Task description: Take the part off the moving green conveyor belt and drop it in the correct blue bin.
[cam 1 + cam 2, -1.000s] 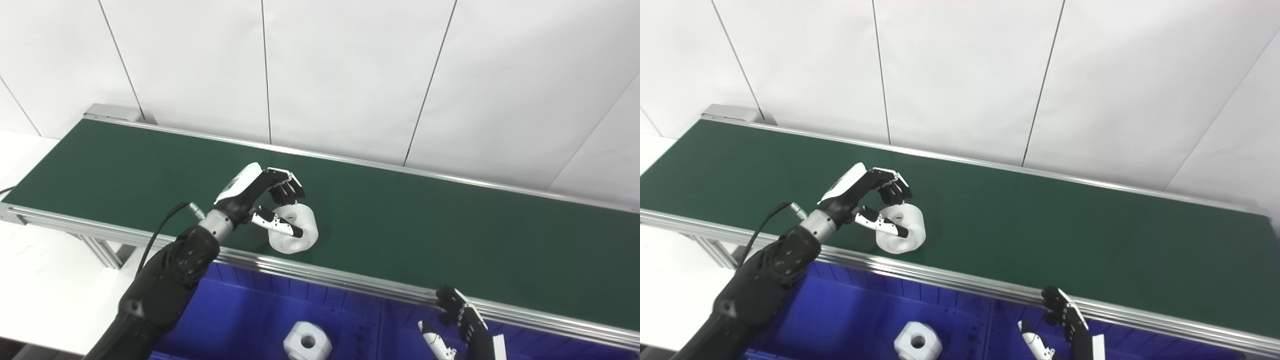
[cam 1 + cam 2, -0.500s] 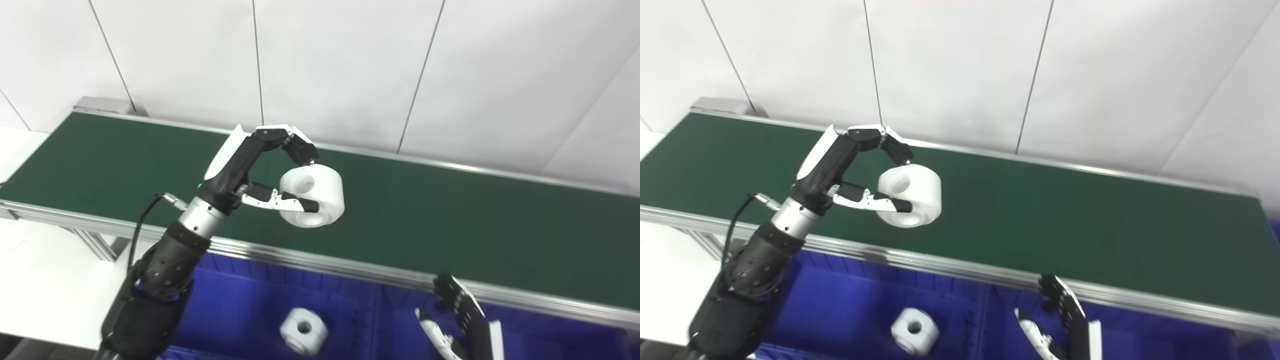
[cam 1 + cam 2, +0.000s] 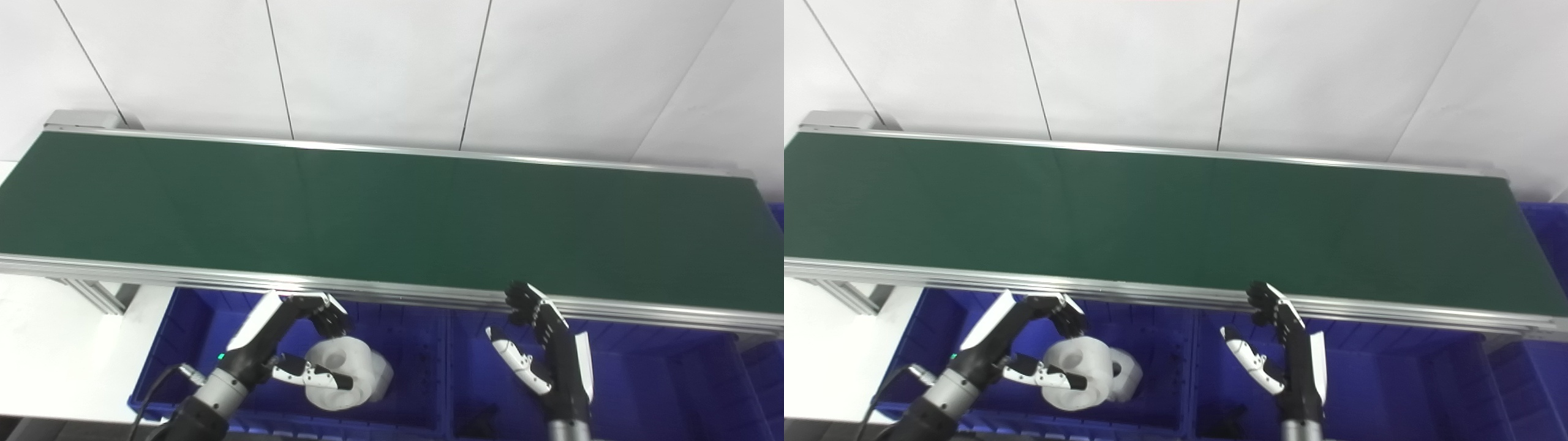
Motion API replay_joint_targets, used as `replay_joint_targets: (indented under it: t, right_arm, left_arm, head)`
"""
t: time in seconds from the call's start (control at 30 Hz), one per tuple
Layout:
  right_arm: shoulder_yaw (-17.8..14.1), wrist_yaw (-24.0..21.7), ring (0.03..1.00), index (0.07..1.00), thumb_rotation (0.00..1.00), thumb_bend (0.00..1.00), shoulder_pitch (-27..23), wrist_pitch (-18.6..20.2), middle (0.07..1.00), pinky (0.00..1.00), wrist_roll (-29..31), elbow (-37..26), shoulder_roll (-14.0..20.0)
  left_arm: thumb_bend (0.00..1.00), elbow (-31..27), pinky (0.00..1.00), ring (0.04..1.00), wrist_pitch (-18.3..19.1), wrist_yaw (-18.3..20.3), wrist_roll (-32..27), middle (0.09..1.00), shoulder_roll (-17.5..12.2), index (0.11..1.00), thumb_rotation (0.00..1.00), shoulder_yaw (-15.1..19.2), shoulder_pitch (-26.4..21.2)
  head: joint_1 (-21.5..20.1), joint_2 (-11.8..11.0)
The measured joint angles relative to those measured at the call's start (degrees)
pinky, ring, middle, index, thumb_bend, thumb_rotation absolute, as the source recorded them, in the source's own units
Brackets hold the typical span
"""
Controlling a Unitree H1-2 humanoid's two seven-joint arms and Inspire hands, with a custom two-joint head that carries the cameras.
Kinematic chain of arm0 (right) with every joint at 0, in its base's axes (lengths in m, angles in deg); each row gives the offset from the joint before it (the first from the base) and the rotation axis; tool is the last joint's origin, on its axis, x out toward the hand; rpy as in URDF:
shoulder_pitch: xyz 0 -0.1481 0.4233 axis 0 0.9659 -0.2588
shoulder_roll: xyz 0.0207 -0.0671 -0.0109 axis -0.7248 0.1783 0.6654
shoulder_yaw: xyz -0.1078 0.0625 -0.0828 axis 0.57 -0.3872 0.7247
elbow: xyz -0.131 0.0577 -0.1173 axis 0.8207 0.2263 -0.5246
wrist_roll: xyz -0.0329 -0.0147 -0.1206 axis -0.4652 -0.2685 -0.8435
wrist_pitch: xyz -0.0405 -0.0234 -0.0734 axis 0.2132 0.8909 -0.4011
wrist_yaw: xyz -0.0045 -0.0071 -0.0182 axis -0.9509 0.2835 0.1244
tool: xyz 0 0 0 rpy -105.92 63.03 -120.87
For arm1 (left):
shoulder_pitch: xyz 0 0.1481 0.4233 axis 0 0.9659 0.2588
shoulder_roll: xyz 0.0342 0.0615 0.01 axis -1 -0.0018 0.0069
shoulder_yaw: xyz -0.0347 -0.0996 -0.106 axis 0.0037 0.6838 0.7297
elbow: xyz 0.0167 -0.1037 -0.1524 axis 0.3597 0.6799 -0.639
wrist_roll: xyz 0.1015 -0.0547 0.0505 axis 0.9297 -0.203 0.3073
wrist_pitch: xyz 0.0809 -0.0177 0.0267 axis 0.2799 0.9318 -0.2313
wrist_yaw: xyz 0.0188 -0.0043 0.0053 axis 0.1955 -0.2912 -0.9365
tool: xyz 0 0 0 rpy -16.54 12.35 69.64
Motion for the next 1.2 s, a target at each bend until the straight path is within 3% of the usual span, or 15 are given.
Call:
replay_joint_targets:
  t: [0.13, 0.3, 0.33, 0.4, 0.47, 0.63, 0.8, 0.97, 1.1, 1.2]
  right_arm:
    - [-0.5, 0.0, 0.754, 0.772, 0.44, 0.64, 0.1, 0.0, 0.765, 0.72, -0.6, 0.0, 0.0]
    - [-1.0, -0.3, 0.76, 0.776, 0.45, 0.65, 0.1, 0.0, 0.767, 0.73, -0.8, 0.0, -0.1]
    - [-1.0, -0.4, 0.761, 0.777, 0.45, 0.65, 0.1, 0.0, 0.768, 0.73, -0.8, 0.0, -0.1]
    - [-1.0, -0.5, 0.761, 0.779, 0.44, 0.64, 0.1, 0.0, 0.77, 0.73, -0.8, 0.0, -0.1]
    - [-1.0, -0.6, 0.764, 0.78, 0.45, 0.64, 0.1, 0.0, 0.771, 0.73, -0.8, 0.0, -0.1]
    - [-1.1, -0.7, 0.766, 0.779, 0.46, 0.65, 0.1, 0.0, 0.771, 0.74, -0.8, 0.0, -0.1]
    - [-1.3, -0.8, 0.765, 0.782, 0.49, 0.66, 0.3, 0.0, 0.775, 0.73, -0.9, 0.0, -0.3]
    - [-1.3, -0.8, 0.765, 0.78, 0.46, 0.65, 0.4, 0.0, 0.776, 0.73, -1.7, 0.0, -0.3]
    - [-1.3, -1.4, 0.778, 0.79, 0.42, 0.64, 0.4, 0.0, 0.789, 0.74, -0.6, 0.0, -0.3]
    - [-1.2, -2.8, 0.788, 0.798, 0.42, 0.65, 0.5, 0.0, 0.798, 0.75, 0.4, 0.0, -0.2]
  left_arm:
    - [0.5, 5.2, 0.49, 0.44, -2.3, -2.7, 6.4, 0.506, 0.1, 0.507, 0.0, -0.9, -1.1]
    - [0.5, 9.0, 0.5, 0.436, -2.6, -6.4, 11.9, 0.51, 0.2, 0.513, 0.0, -1.0, -2.4]
    - [0.51, 9.1, 0.52, 0.523, -2.1, -7.1, 12.7, 0.506, 0.3, 0.504, 0.0, -0.9, -2.5]
    - [0.5, 8.8, 0.61, 0.674, 0.0, -7.4, 13.9, 0.688, 0.5, 0.5, 0.06, -0.7, -2.6]
    - [0.58, 7.8, 0.72, 0.817, 3.3, -7.1, 15.7, 0.835, 0.6, 0.739, 0.31, -0.8, -2.6]
    - [0.65, 4.4, 0.87, 0.935, 8.7, -7.2, 19.2, 0.948, 0.8, 0.856, 0.44, -1.5, -2.2]
    - [0.68, 4.4, 0.95, 0.977, 9.1, -10.5, 19.4, 0.99, 2.5, 0.894, 0.5, -1.3, -1.8]
    - [0.72, 4.4, 0.93, 0.977, 9.1, -10.8, 18.5, 0.994, 2.4, 0.908, 0.49, -1.9, -1.8]
    - [0.71, 2.3, 0.85, 0.946, 8.9, -7.5, 10.3, 0.986, 3.7, 0.916, 0.43, -2.2, -0.7]
    - [0.71, 2.3, 0.88, 0.957, 7.1, -5.4, 3.1, 0.989, 6.0, 0.937, 0.45, -2.7, -0.5]
  head:
    - [-0.1, -0.1]
    - [-0.1, -0.1]
    - [-0.1, -0.3]
    - [-0.1, -0.4]
    - [0.0, -0.4]
    - [-0.1, -0.6]
    - [-0.2, -0.6]
    - [-0.5, -1.0]
    - [-1.5, -1.3]
    - [-2.0, -1.5]
